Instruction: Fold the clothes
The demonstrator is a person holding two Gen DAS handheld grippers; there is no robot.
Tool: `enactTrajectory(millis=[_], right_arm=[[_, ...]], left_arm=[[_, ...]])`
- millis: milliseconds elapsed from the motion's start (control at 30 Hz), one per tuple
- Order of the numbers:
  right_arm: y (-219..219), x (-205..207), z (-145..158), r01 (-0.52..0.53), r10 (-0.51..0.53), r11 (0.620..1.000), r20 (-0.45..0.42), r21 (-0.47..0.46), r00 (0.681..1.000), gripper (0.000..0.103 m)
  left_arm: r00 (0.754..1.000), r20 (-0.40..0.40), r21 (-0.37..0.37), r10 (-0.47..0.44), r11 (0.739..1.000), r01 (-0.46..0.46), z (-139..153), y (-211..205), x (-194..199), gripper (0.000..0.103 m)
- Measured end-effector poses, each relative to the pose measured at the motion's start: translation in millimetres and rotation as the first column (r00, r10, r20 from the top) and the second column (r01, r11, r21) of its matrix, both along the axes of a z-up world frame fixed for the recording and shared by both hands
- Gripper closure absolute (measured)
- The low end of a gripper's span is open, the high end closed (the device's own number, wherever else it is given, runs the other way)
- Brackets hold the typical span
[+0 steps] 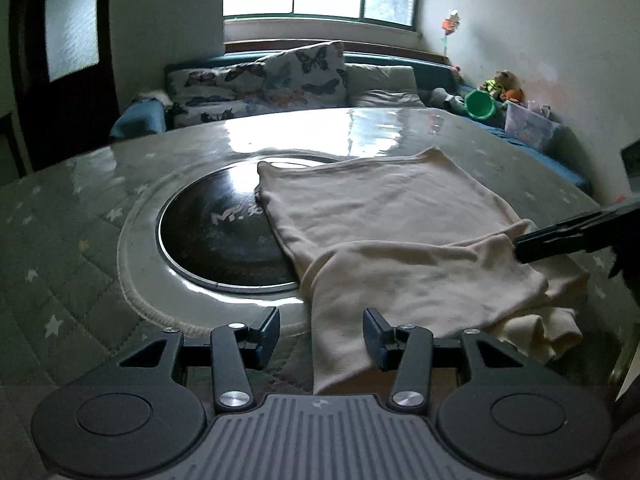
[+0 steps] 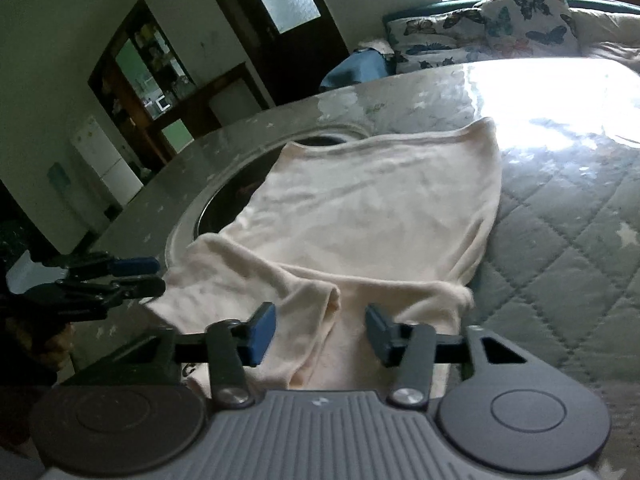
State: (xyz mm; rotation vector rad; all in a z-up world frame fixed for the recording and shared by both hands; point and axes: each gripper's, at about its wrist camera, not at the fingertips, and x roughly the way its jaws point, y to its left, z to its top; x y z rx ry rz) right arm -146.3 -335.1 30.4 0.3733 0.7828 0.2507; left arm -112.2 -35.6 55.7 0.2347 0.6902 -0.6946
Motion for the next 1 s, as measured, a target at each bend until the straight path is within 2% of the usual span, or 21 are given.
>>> enactTrajectory(millis=[67, 167, 233, 333, 433, 600, 733, 833, 967, 1000], right_arm=[[4, 3, -3, 0.001, -0.001, 1.000, 0.006, -0.013, 1.000, 0.067], [6, 5, -4, 0.011, -0.011, 1.000, 0.014, -0.027, 1.000, 0.079], [7, 5, -4, 0.017, -0.017, 0.999, 0.016, -0.032, 1.000, 0.093], [9, 1, -3, 0.028, -0.027, 0.998, 0.032, -0.062, 0.999, 0.098], [11, -6, 7, 0.033, -0.026, 0.994, 0.075, -0.102, 0.997, 0.099], [11, -14, 26, 0.070, -0.042, 0.977, 0.143, -0.199, 0.989, 0.099], [3, -6, 13, 0.066, -0.055, 0.983, 0.067, -0.174, 0.996, 0.091], [4, -10, 16, 0.085, -0.066, 0.973, 0.095, -0.216, 0.993, 0.089], [10, -14, 30, 0.063, -0.024, 0.971, 0.167, -0.230, 0.986, 0.088], [12, -12, 30, 0.057, -0.016, 0.971, 0.171, -0.232, 0.985, 0.085]], left_arm=[[1.000, 0.012, 0.006, -0.017, 1.000, 0.017, 0, -3, -3, 0.054], [0.999, 0.029, 0.022, -0.040, 0.999, 0.040, -2, -7, -6, 0.054], [0.998, 0.043, 0.040, -0.054, 0.998, 0.052, -3, -10, -8, 0.054], [0.997, 0.042, 0.056, -0.067, 0.996, 0.065, -7, -12, -8, 0.054], [0.996, 0.044, 0.062, -0.072, 0.996, 0.069, -8, -13, -8, 0.063], [0.991, 0.049, 0.059, -0.127, 0.991, 0.124, -6, -14, -15, 0.063], [0.984, 0.044, 0.088, -0.172, 0.982, 0.168, -11, -18, -20, 0.063], [0.982, 0.056, 0.081, -0.181, 0.981, 0.176, -5, -16, -22, 0.063], [0.980, 0.096, 0.043, -0.176, 0.984, 0.173, 9, -18, -16, 0.063], [0.979, 0.106, 0.034, -0.172, 0.985, 0.169, 12, -21, -13, 0.063]])
